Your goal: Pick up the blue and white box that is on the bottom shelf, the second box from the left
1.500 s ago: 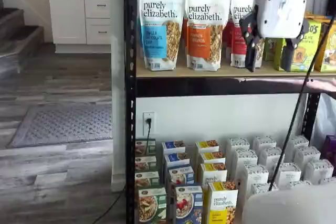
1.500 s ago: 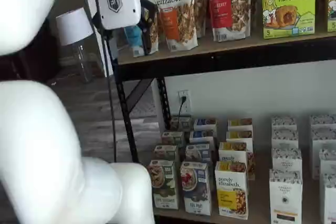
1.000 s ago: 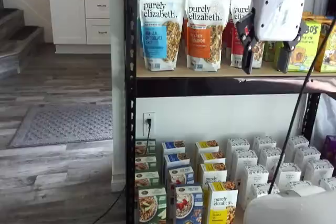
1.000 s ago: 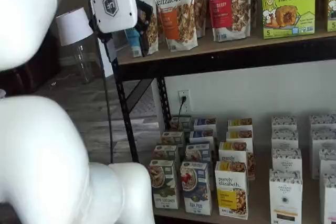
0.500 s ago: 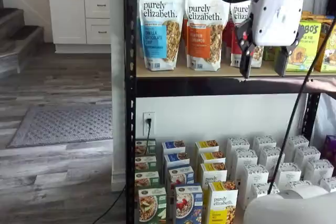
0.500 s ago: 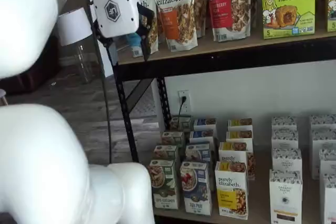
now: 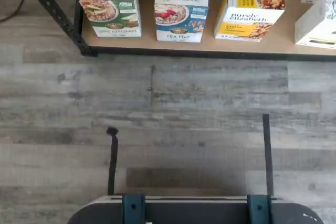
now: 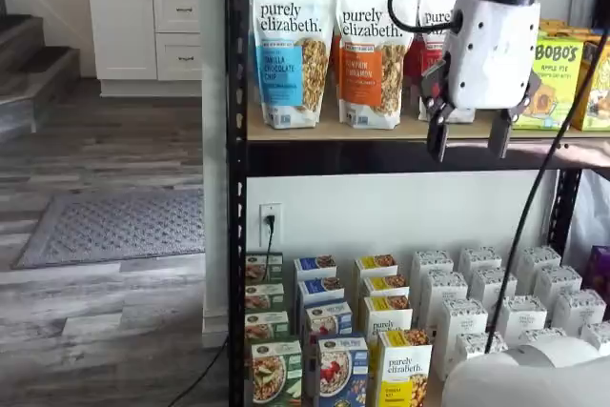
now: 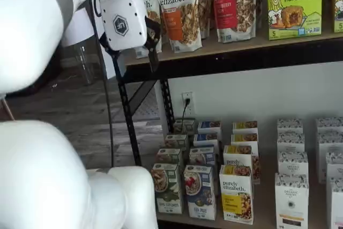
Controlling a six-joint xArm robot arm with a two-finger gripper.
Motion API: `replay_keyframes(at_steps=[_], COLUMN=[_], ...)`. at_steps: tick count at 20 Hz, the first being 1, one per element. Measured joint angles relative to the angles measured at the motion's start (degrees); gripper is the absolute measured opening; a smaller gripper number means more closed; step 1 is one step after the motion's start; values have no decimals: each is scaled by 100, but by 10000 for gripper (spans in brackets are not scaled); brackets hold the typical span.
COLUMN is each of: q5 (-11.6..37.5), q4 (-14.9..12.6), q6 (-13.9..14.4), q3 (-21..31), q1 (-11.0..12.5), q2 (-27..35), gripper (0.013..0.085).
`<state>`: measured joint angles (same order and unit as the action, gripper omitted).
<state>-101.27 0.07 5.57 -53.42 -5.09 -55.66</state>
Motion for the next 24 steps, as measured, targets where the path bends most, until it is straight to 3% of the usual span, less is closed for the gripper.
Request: replay_keyframes(at_steps=[24], q5=[1994], q4=[63], q6=[65], q3=[1918], q1=[-57], q2=[-114], gripper=[850])
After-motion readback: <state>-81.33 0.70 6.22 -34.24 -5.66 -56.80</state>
